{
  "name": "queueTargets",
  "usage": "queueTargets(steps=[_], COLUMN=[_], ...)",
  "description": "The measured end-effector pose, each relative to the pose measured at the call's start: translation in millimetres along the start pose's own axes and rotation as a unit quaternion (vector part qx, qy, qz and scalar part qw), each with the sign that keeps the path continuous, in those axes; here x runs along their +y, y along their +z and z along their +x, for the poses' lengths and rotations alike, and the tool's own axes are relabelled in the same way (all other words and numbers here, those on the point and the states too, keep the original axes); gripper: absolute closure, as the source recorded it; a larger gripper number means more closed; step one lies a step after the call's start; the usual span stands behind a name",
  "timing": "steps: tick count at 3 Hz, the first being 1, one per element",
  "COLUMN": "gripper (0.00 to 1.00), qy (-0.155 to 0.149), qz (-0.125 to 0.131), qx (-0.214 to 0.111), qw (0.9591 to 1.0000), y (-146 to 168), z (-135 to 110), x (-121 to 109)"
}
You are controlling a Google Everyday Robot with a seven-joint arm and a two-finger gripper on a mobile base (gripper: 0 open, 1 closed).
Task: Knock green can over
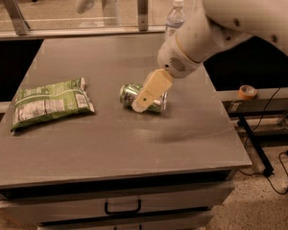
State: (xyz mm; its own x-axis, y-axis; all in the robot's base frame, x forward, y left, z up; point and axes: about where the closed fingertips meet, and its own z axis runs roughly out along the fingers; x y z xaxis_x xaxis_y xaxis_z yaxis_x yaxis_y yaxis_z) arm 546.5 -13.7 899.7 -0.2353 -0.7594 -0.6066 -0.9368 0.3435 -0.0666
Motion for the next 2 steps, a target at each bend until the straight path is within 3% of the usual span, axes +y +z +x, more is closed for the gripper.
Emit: queueTargets(steps=[1,2], gripper=[0.00,0.00], qy=[0.009,0.032], qz=[0.065,0.111], qx=[-0.089,-0.130], qw=[0.9939,0.9847], y=[-47.1,-83.9], z=[12.5,27.4], x=[-8.7,-25.2])
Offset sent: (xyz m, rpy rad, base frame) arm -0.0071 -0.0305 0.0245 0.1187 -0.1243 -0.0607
